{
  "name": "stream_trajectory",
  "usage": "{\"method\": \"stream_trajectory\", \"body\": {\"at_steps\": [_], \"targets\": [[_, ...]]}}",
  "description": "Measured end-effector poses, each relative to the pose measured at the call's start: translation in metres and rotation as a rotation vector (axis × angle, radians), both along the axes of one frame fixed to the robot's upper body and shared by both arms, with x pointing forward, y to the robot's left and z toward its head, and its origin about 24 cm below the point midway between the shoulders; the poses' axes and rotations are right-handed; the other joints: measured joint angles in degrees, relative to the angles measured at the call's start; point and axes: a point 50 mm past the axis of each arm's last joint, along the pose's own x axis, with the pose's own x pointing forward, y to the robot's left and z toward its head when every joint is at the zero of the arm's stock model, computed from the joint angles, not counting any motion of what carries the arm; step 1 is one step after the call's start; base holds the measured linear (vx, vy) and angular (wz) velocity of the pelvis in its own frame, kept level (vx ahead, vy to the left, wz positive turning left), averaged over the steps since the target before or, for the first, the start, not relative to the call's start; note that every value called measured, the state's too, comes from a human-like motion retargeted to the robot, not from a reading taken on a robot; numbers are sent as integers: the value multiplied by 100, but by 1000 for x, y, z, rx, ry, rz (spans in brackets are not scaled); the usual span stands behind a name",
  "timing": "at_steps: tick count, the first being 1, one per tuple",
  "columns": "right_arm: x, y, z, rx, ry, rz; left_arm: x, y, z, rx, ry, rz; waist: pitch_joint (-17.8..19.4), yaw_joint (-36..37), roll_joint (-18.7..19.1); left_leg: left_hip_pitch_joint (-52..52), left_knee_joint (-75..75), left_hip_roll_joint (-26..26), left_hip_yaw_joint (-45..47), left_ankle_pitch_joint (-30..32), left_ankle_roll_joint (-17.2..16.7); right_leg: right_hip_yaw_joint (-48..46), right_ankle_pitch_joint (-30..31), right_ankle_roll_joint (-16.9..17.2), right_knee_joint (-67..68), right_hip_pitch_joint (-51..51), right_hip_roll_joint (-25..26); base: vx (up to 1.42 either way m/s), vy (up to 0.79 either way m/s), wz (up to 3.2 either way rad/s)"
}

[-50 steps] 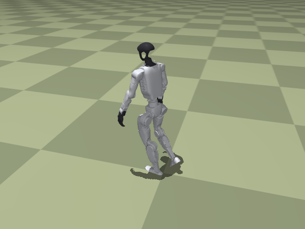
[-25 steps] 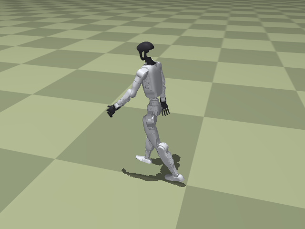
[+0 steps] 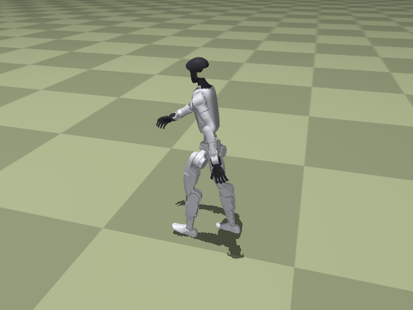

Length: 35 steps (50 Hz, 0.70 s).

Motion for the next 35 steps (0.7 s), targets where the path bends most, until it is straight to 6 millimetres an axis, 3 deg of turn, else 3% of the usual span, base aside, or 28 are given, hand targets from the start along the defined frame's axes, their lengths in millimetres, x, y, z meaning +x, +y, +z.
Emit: {"method": "stream_trajectory", "body": {"at_steps": [3, 5, 10, 14, 18, 22, 27, 30, 32, 35], "targets": [[4, 13, 5, 10, -42, 63, -1, -8, -1, -33, -16, -5, 44, 35, 184, 25, -647, 206, 426, 105, -429, 125, -83, -114, 39, 399, 154, 66, 13, -37], [0, 21, -3, 13, -20, 105, 3, -13, -3, -51, -35, -2, 2, 0, 181, -12, -683, 242, 628, 78, -548, 193, -85, -157, 111, 562, 141, 67, 16, -15], [-36, 34, -59, 28, 171, 186, 48, -14, -8, -67, -137, -4, -156, -224, 118, 403, -683, 152, 551, 171, -416, 405, 307, -249, 704, 740, 135, 71, 19, 10], [-104, 35, -127, 66, 478, 196, 103, -6, -5, -24, -235, -73, -272, -510, 254, 922, -440, 227, 242, -316, -293, 300, 1264, -242, 2293, 371, 328, 74, 22, 38], [-194, 33, -180, 153, 804, 145, 180, 5, 12, 73, -392, -128, -422, -931, 393, 1207, -170, 289, -184, -738, -130, 5, 1881, -266, 4681, -849, 501, 66, 18, 70], [-278, 28, -205, 229, 1067, 57, 268, 7, 49, 139, -620, -125, -435, -1482, 527, 1434, 4, 254, -625, -971, -73, -358, 1289, -564, 5987, -2021, 417, 59, 13, 92], [-354, 19, -209, 319, 1273, -40, 364, -7, 122, 97, -975, -138, -269, -2193, 694, 1780, 115, 180, -1152, -1185, 16, -1014, 700, -780, 5512, -2918, -49, 56, 5, 94], [-381, 15, -207, 357, 1333, -85, 403, -18, 170, 42, -1177, -169, -131, -2560, 721, 2019, 180, 114, -1407, -1313, 42, -1356, 646, -699, 4088, -3031, -260, 57, -4, 81], [-390, 11, -205, 338, 1362, -123, 422, -25, 199, 15, -1281, -180, -54, -2739, 629, 2160, 222, -49, -1529, -1388, 75, -1381, 957, -534, 2583, -2937, -363, 59, -10, 66], [-391, 8, -204, 309, 1396, -147, 440, -34, 237, 9, -1423, -186, 176, -3005, 398, 2573, 292, -348, -1747, -1560, 43, -1376, 1573, -8, 310, -2563, -584, 67, -16, 62]]}}
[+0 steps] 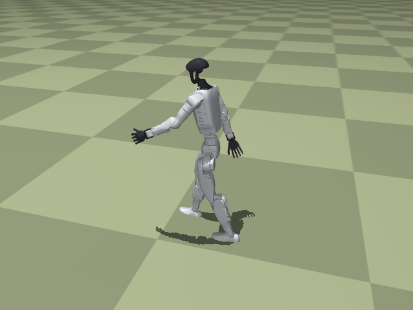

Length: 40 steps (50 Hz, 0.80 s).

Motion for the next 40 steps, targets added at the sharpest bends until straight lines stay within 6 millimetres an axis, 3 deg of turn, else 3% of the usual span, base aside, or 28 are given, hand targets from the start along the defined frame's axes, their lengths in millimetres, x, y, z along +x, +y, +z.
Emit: {"method": "stream_trajectory", "body": {"at_steps": [2, 5, 8, 11, 14, 17, 20, 22, 26, 30, 33, 35, 38, 40], "targets": [[4, 2, -1, 11, 4, 23, 4, -4, 13, 15, -59, -28, 182, -35, -75, 384, -11, 31, -69, -83, -113, -25, -122, 406, -577, 82, 21, 71, -24, 21], [16, 4, -2, 26, -11, 59, 1, -11, 10, 32, -64, -81, 220, 84, -34, 710, 60, 218, -69, -47, -226, 47, -282, 534, -577, 40, 236, 71, -28, -14], [45, -1, -2, -2, -74, 91, -12, -18, -16, 34, 9, -131, 167, 233, -63, 814, 415, 135, -111, 279, -160, -46, 181, 534, -577, 330, 145, 75, -21, -11], [78, -8, 1, -58, -163, 114, -40, -21, -65, 39, 175, -160, 109, 364, -182, 643, 1326, -4, -50, 939, -9, -91, 9, 510, -577, 798, -40, 78, -21, 6], [120, -15, 8, -131, -287, 118, -90, -16, -126, 54, 418, -153, -36, 497, -286, -149, 2983, -46, 209, 1651, 254, -77, -406, 219, -521, 1183, -165, 74, -23, 14], [172, -20, 23, -209, -452, 119, -156, -4, -181, 77, 685, -106, -222, 724, -332, -1233, 4615, 70, 567, 1907, 540, -19, -741, -75, -356, 1341, -152, 67, -24, -8], [230, -22, 48, -263, -633, 123, -231, 11, -219, 103, 941, -36, -320, 1146, -445, -2107, 5452, 119, 941, 1538, 822, 173, -953, -169, -284, 1462, -106, 63, -20, -58], [268, -20, 70, -276, -752, 134, -279, 22, -234, 112, 1095, 20, -337, 1499, -584, -2534, 5452, 60, 1181, 1172, 936, 364, -1061, -140, -262, 1534, -118, 60, -15, -89], [338, -12, 126, -288, -998, 174, -363, 42, -241, 98, 1335, 168, -294, 2152, -834, -3073, 4365, -50, 1578, 878, 939, 738, -1261, -87, -227, 1677, -142, 58, -8, -92], [390, -1, 189, -312, -1255, 215, -421, 51, -237, 41, 1452, 341, -184, 2664, -768, -3035, 2020, 85, 1816, 1324, 629, 1087, -1425, -165, -176, 1920, 113, 60, 0, -89], [412, 8, 230, -324, -1441, 222, -448, 48, -234, -16, 1473, 394, 5, 2940, -394, -2631, 95, 417, 1995, 1743, 119, 1337, -1546, -292, -136, 2404, 548, 67, 7, -85], [418, 14, 246, -309, -1529, 217, -463, 43, -232, -48, 1481, 383, 69, 3020, -178, -2516, -694, 611, 2120, 1778, -280, 1452, -1626, -337, -121, 2757, 765, 71, 12, -51], [418, 23, 249, -259, -1575, 220, -470, 34, -232, -98, 1474, 326, 79, 3038, -130, -2598, -975, 711, 2270, 1597, -628, 1562, -1694, -341, -73, 3122, 808, 72, 15, -25], [413, 27, 238, -226, -1551, 228, -466, 29, -234, -131, 1466, 294, 18, 3023, -189, -2598, -975, 713, 2322, 1622, -673, 1621, -1675, -359, 29, 3248, 784, 73, 17, -11]]}}
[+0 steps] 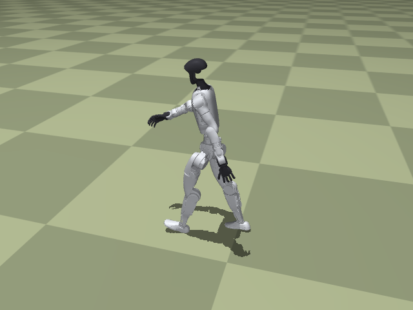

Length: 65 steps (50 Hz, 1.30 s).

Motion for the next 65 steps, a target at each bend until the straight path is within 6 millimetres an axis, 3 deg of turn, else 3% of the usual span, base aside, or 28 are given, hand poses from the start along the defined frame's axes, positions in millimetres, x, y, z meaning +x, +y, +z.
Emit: {"method": "stream_trajectory", "body": {"at_steps": [4, 8, 11, 15, 19, 23, 26, 29, 30, 32, 34, 37, 41, 45, 48, 50, 54, 58, 61, 65], "targets": [[-29, 5, -55, 16, 188, 34, 29, -4, -6, -40, -41, -38, -147, -106, -67, 450, 0, -40, -38, 186, 137, 76, 498, -74, 658, 101, 31, 76, 21, 4], [-94, 8, -135, 69, 501, 69, 83, -1, -10, -1, -134, -149, -292, -299, 19, 1013, 246, 25, -296, -279, 375, -82, 1613, -76, 2498, -409, 187, 77, 24, 28], [-161, 7, -188, 104, 779, 49, 147, 3, -6, 67, -264, -227, -440, -581, 59, 1210, 484, 29, -564, -634, 499, -495, 2051, -125, 4314, -1383, 119, 68, 22, 54], [-256, 3, -231, 133, 1116, -10, 250, 3, 22, 162, -516, -263, -528, -1139, 134, 1395, 730, -41, -977, -918, 518, -1046, 1323, -491, 5723, -2563, -163, 60, 17, 84], [-337, -3, -245, 176, 1366, -63, 348, -6, 77, 180, -826, -281, -500, -1830, 239, 1642, 846, -136, -1455, -1109, 549, -1390, 843, -542, 5428, -3270, -317, 57, 9, 107], [-393, -6, -245, 227, 1498, -120, 419, -18, 148, 164, -1130, -318, -388, -2491, 253, 1992, 896, -263, -1878, -1303, 594, -1755, 677, -410, 3764, -3449, -495, 57, 0, 100], [-415, -11, -242, 215, 1540, -194, 452, -25, 200, 165, -1317, -328, -302, -2894, 73, 2267, 928, -557, -2125, -1457, 652, -1761, 1212, -118, 1639, -3268, -648, 58, -8, 80], [-422, -11, -241, 205, 1569, -235, 473, -29, 246, 194, -1478, -319, -119, -3195, -185, 2714, 948, -846, -2344, -1667, 613, -1737, 1889, 485, -212, -3022, -848, 65, -14, 58], [-423, -9, -242, 213, 1577, -232, 477, -30, 258, 201, -1524, -323, -42, -3247, -249, 2901, 939, -871, -2394, -1736, 562, -1778, 1936, 732, -605, -2977, -872, 66, -25, 19], [-422, -4, -243, 235, 1588, -212, 479, -33, 269, 189, -1573, -339, 33, -3201, -210, 3160, 933, -637, -2339, -1819, 363, -1780, 1415, 893, -606, -3184, -626, 65, -34, -13], [-417, -1, -244, 248, 1588, -196, 477, -37, 268, 153, -1585, -351, -1, -3149, -149, 3310, 980, -520, -2344, -1817, 298, -1728, 1277, 893, -606, -3220, -497, 67, -24, -9], [-391, -6, -245, 235, 1549, -177, 469, -46, 249, 82, -1552, -373, -75, -3069, -125, 3453, 1158, -573, -2456, -1636, 340, -1811, 1784, 893, -606, -3023, -573, 71, -18, 5], [-343, -16, -242, 139, 1441, -154, 437, -51, 184, 11, -1353, -406, -150, -2864, -202, 3458, 1914, -687, -2511, -944, 441, -1923, 1789, 893, -606, -2498, -738, 75, -21, 9], [-280, -30, -230, -29, 1267, -108, 368, -43, 96, 6, -1000, -409, -301, -2616, -384, 2584, 3877, -886, -2320, 17, 802, -1870, 1316, 606, -518, -1985, -1024, 71, -19, 13], [-215, -35, -209, -195, 1059, -25, 294, -27, 41, 54, -706, -390, -489, -2357, -431, 1410, 5554, -830, -2038, 164, 1056, -1804, 1048, 363, -361, -1899, -1017, 62, -23, -10], [-169, -32, -187, -302, 901, 54, 242, -14, 17, 89, -519, -368, -536, -2091, -498, 806, 6206, -805, -1817, -64, 1240, -1696, 898, 295, -286, -1819, -993, 58, -20, -51], [-78, -8, -119, -501, 564, 264, 144, 10, -5, 137, -221, -281, -507, -1368, -710, 70, 6106, -806, -1290, -796, 1482, -1289, 636, 310, -169, -1677, -965, 55, -15, -96], [-15, 36, -22, -723, 163, 480, 73, 29, -3, 184, -59, -127, -412, -629, -842, -180, 4527, -747, -843, -894, 1407, -840, 423, 291, -100, -1539, -870, 53, -7, -112], [2, 76, 65, -909, -214, 612, 41, 35, 2, 215, -27, 7, -276, -164, -684, -12, 2687, -554, -675, -486, 1121, -549, 271, 176, -71, -1306, -591, 54, 1, -103], [-24, 128, 162, -1083, -727, 761, 11, 33, 6, 201, -26, 108, -135, 200, -192, 229, 678, -131, -666, 166, 515, -315, 50, -13, -59, -719, -58, 58, 7, -62]]}}
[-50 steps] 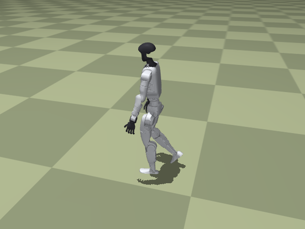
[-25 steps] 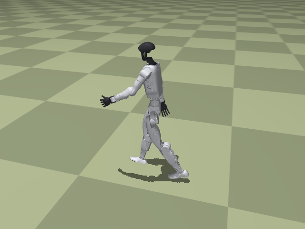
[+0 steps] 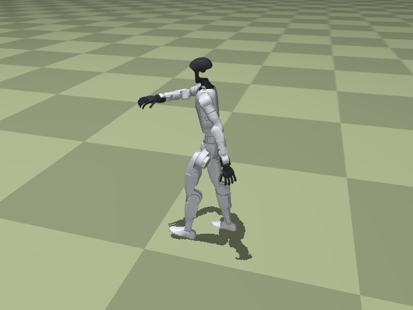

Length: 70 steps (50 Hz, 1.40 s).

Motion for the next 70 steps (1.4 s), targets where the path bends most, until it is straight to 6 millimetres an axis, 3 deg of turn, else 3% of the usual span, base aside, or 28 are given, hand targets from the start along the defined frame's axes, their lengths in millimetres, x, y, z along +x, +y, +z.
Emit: {"method": "stream_trajectory", "body": {"at_steps": [4, 8, 13, 17, 20, 22, 27, 32, 35, 38, 40, 43, 45, 49, 53, 58, 62, 66, 70], "targets": [[-52, 39, 61, -60, -262, 287, -13, -10, 1, -61, -33, 33, 56, 146, 209, -134, -678, 161, -25, -29, -548, 148, -166, -29, 34, 497, 147, 60, 11, -27], [-104, 64, 97, -103, -437, 487, -6, -15, -2, -108, -83, 78, -4, 258, 111, -197, -678, 194, 125, -121, -601, 301, -213, -65, 210, 664, 96, 60, 14, -28], [-149, 82, 114, -139, -537, 648, 20, -13, -5, -149, -152, 82, -194, 355, 22, 200, -678, 292, 363, 218, -539, 441, 185, -198, 926, 628, 142, 64, 19, -33], [-169, 90, 117, -153, -525, 735, 53, -3, -4, -162, -202, -31, -373, 311, 18, 557, -532, 335, 274, -149, -392, 316, 1098, -150, 2460, 86, 205, 62, 24, -8], [-178, 93, 118, -161, -502, 781, 89, 8, -2, -132, -243, -161, -515, 177, 11, 707, -371, 316, 116, -495, -262, 12, 1799, -111, 4033, -756, 156, 55, 23, 22], [-182, 94, 119, -166, -500, 801, 119, 15, 2, -90, -278, -240, -579, 28, 23, 768, -253, 283, -9, -673, -236, -275, 1850, -228, 4862, -1325, 35, 50, 21, 43], [-191, 96, 125, -175, -518, 830, 208, 23, 24, 12, -427, -359, -604, -494, 124, 960, -39, 176, -398, -988, -314, -929, 886, -654, 5447, -2309, -251, 46, 16, 70], [-195, 99, 128, -185, -534, 844, 299, 14, 65, 64, -678, -401, -496, -1089, 164, 1265, 6, -35, -857, -1165, -262, -1238, 360, -612, 3999, -2664, -302, 44, 8, 85], [-195, 103, 129, -193, -541, 844, 344, 3, 97, 69, -850, -413, -378, -1422, 61, 1478, 55, -276, -1108, -1290, -161, -1223, 521, -406, 2383, -2585, -330, 45, 1, 79], [-191, 108, 129, -210, -567, 819, 380, -9, 130, 74, -1012, -437, -170, -1728, -161, 1792, 153, -635, -1351, -1486, -75, -1123, 1304, 34, 557, -2297, -507, 49, -4, 73], [-188, 111, 129, -221, -591, 798, 396, -16, 148, 79, -1095, -473, -4, -1844, -267, 2085, 193, -776, -1462, -1645, -72, -1145, 1781, 440, -285, -2168, -594, 53, -8, 46], [-186, 111, 129, -234, -602, 776, 407, -27, 161, 63, -1148, -549, 104, -1873, -254, 2492, 210, -665, -1503, -1827, -176, -1187, 1548, 886, -546, -2282, -447, 56, -19, 13], [-184, 111, 127, -234, -587, 772, 406, -33, 159, 44, -1146, -593, 62, -1874, -187, 2701, 245, -515, -1509, -1909, -241, -1120, 1336, 906, -546, -2280, -270, 59, -25, 2], [-184, 109, 127, -239, -578, 771, 399, -38, 152, 25, -1117, -688, 5, -1812, -255, 2929, 429, -477, -1570, -1923, -294, -1232, 1810, 906, -546, -2021, -192, 61, -27, 0], [-183, 104, 126, -213, -546, 786, 366, -37, 117, -23, -1013, -686, -117, -1845, -298, 2910, 1006, -588, -1790, -1588, -219, -1412, 1531, 906, -546, -1620, -384, 64, -10, 33], [-182, 98, 121, -160, -443, 815, 277, -27, 50, -93, -735, -551, -351, -1934, -476, 1920, 3093, -950, -1713, -496, 261, -1449, 949, 700, -360, -1182, -931, 62, -5, 39], [-182, 94, 121, -130, -401, 827, 189, -15, 11, -102, -464, -421, -510, -1797, -520, 566, 5011, -735, -1119, -267, 668, -1355, 649, 401, -214, -1112, -898, 53, -21, -12], [-179, 93, 121, -136, -402, 798, 103, -7, -5, -117, -222, -306, -462, -1375, -635, -203, 5389, -628, -566, -848, 1039, -1052, 389, 333, -120, -990, -858, 49, -15, -71], [-175, 92, 122, -159, -426, 755, 34, -5, -5, -122, -52, -178, -369, -841, -751, -666, 4415, -819, -441, -1078, 1038, -661, 216, 343, -67, -901, -816, 47, -8, -96]]}}
